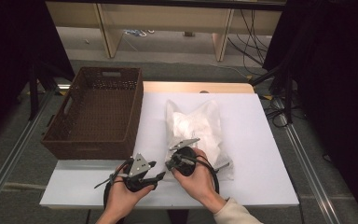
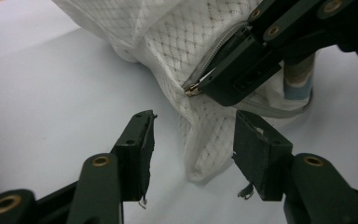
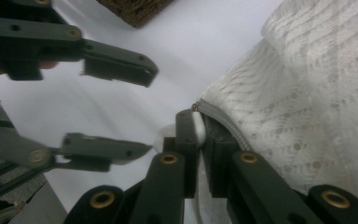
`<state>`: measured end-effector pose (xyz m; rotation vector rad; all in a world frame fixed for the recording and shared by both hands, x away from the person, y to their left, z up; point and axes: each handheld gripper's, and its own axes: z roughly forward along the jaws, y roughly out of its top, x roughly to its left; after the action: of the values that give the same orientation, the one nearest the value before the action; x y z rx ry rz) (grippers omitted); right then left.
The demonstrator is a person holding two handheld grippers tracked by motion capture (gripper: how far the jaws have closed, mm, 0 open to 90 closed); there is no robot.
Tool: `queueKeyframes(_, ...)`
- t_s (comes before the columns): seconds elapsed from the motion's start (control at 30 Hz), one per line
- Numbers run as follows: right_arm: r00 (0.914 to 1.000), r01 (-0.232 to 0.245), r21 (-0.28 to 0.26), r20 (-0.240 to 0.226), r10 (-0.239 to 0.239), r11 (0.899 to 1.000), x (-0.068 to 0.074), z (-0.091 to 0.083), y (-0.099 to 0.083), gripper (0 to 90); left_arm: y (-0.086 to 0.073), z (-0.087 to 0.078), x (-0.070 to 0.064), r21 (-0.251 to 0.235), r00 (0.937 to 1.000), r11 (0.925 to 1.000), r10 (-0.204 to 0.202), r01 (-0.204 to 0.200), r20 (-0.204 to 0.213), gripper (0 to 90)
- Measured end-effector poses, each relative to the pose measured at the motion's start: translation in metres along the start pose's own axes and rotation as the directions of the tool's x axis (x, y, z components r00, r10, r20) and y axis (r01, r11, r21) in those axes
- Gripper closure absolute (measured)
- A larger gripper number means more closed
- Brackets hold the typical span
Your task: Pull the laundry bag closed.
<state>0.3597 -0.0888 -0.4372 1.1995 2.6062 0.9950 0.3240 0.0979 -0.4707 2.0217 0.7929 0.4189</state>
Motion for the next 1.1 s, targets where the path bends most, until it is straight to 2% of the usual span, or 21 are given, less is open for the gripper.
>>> queueKeyframes(0.03,1.0000,0.000,-0.004,-0.001,0.000,1.000,0.001,-0.001,0.000,86.5,0.000,0.003,-0.001,-0.006,0.9994,0.9995,-0.030,0.030,0.019,48.8)
queueKeyframes(0.1,0.9999,0.008,-0.005,-0.009,-0.008,1.000,0.001,-0.003,-0.001,86.5,0.002,0.005,0.001,0.011,0.9990,0.9998,-0.018,0.017,0.042,49.9)
queueKeyframes(0.13,1.0000,-0.001,-0.018,-0.005,0.001,1.000,0.001,-0.004,-0.002,86.6,0.002,0.008,0.001,0.008,0.9969,0.9987,-0.052,0.051,0.059,50.7)
queueKeyframes(0.17,1.0000,0.002,-0.002,-0.005,-0.002,1.000,0.001,-0.006,-0.002,86.5,0.003,0.009,0.002,0.021,0.9965,0.9988,-0.046,0.045,0.069,51.3)
queueKeyframes(0.2,1.0000,0.006,-0.004,-0.006,-0.007,1.000,0.000,-0.007,-0.002,86.6,0.004,0.012,0.003,0.003,0.9969,0.9994,-0.034,0.034,0.071,52.4)
queueKeyframes(0.27,0.9999,0.006,-0.003,-0.008,-0.006,1.000,0.000,-0.009,-0.002,86.6,0.006,0.016,0.007,0.030,0.9946,0.9995,-0.015,0.012,0.102,53.9)
queueKeyframes(0.3,0.9999,0.004,-0.001,-0.015,-0.004,1.000,0.000,-0.011,-0.002,86.6,0.006,0.019,0.006,0.024,0.9942,0.9994,-0.027,0.024,0.104,54.8)
queueKeyframes(0.33,0.9998,0.011,-0.005,-0.015,-0.011,1.000,0.000,-0.012,-0.003,86.6,0.007,0.022,0.006,0.028,0.9900,0.9978,-0.063,0.060,0.126,55.8)
queueKeyframes(0.37,0.9996,-0.009,0.002,-0.028,0.009,1.000,0.001,-0.014,-0.003,86.7,0.008,0.024,0.007,0.033,0.9916,0.9986,-0.046,0.042,0.121,56.8)
queueKeyframes(0.4,0.9996,0.004,0.000,-0.027,-0.004,1.000,0.000,-0.015,-0.003,86.6,0.008,0.026,0.007,0.036,0.9906,0.9984,-0.048,0.044,0.128,57.7)
queueKeyframes(0.5,0.9992,0.010,-0.008,-0.038,-0.010,1.000,0.000,-0.019,-0.004,86.7,0.011,0.031,0.005,0.029,0.9853,0.9986,-0.049,0.044,0.164,60.7)
queueKeyframes(0.57,0.9993,-0.002,-0.007,-0.038,0.001,1.000,0.000,-0.023,-0.005,86.7,0.014,0.030,0.005,0.058,0.9830,0.9983,-0.014,0.003,0.183,62.5)
queueKeyframes(0.6,0.9991,-0.006,-0.006,-0.041,0.005,1.000,-0.001,-0.024,-0.005,86.7,0.014,0.031,0.003,0.051,0.9809,0.9986,-0.018,0.008,0.194,63.9)
queueKeyframes(0.63,0.9993,0.006,-0.009,-0.038,-0.006,1.000,-0.002,-0.024,-0.005,86.7,0.014,0.032,0.002,0.034,0.9816,0.9994,-0.014,0.008,0.190,64.8)
queueKeyframes(0.73,0.9982,-0.012,-0.005,-0.059,0.012,1.000,-0.002,-0.028,-0.006,86.7,0.017,0.033,0.001,0.031,0.9808,0.9995,0.001,-0.007,0.195,69.3)
queueKeyframes(0.83,0.9985,0.005,-0.010,-0.054,-0.005,1.000,-0.003,-0.030,-0.007,86.8,0.019,0.032,0.001,0.028,0.9801,0.9993,0.020,-0.026,0.198,73.5)
queueKeyframes(0.97,0.9977,-0.017,-0.008,-0.066,0.017,1.000,-0.002,-0.033,-0.008,86.8,0.019,0.031,-0.002,0.015,0.9796,0.9990,0.039,-0.043,0.197,84.9)
queueKeyframes(1.0,0.9983,-0.011,-0.028,-0.058,0.010,1.000,-0.003,-0.033,-0.009,86.8,0.019,0.030,-0.002,0.016,0.9796,0.9991,0.035,-0.039,0.198,86.5)
queueKeyframes(1.03,0.9979,-0.002,-0.016,-0.065,0.001,1.000,-0.005,-0.035,-0.009,86.8,0.020,0.029,-0.003,0.011,0.9818,0.9989,0.043,-0.045,0.185,86.9)
queueKeyframes(1.07,0.9977,-0.022,-0.016,-0.064,0.021,1.000,-0.004,-0.036,-0.009,86.8,0.020,0.028,-0.005,0.015,0.9821,0.9995,0.024,-0.027,0.187,87.3)
queueKeyframes(1.1,0.9974,-0.029,-0.014,-0.067,0.028,0.999,-0.004,-0.037,-0.009,86.9,0.021,0.027,-0.006,0.019,0.9856,0.9984,0.049,-0.053,0.162,87.5)
